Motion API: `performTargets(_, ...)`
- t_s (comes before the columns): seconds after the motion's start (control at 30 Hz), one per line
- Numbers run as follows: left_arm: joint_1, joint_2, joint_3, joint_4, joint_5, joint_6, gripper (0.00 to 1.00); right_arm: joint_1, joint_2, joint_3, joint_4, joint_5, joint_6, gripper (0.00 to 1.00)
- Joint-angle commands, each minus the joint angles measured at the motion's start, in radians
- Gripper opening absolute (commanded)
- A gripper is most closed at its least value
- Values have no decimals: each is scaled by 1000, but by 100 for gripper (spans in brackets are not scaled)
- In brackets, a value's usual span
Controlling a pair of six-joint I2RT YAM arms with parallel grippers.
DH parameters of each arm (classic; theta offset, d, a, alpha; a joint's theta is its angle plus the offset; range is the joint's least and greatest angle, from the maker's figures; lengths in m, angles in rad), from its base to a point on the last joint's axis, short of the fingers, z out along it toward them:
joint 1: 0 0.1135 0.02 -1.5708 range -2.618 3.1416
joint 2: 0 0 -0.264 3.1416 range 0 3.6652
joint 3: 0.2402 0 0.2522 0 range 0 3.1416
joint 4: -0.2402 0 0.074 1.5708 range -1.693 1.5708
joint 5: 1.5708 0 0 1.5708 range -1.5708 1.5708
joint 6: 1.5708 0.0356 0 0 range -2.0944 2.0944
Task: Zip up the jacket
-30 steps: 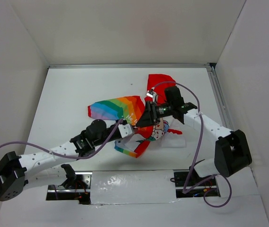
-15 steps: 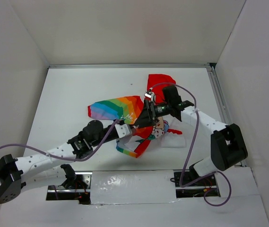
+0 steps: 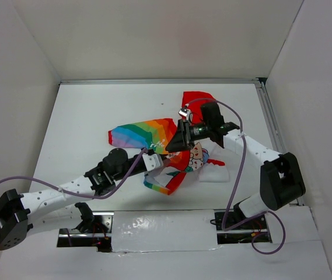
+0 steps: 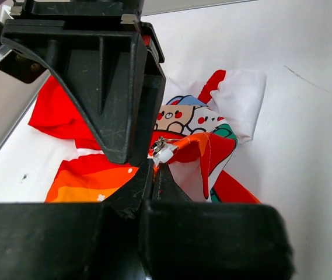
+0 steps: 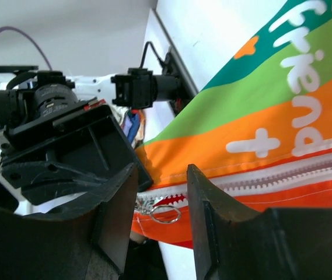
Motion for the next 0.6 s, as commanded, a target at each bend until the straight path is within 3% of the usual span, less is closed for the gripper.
performTargets(0.0,-1,-12,19,89,24,24,0,-3,-56,61,-47,73,-36,47)
performTargets(0.13,1,-23,18,76,23,26,0,-3,-88,62,-61,84,-60,45)
performTargets(0.3,-1,-23,18,70,26,23,0,1,-88,62,-55,73,-53,24)
performTargets(0.4,1,-17,21,73,23,26,0,7,-78,68,-44,38,-57,20)
performTargets(0.47,1,-15,26,73,20,29,0,11,-78,74,-54,48,-63,9)
performTargets(0.57,1,-22,24,78,24,29,0,14,-85,73,-61,56,-76,3)
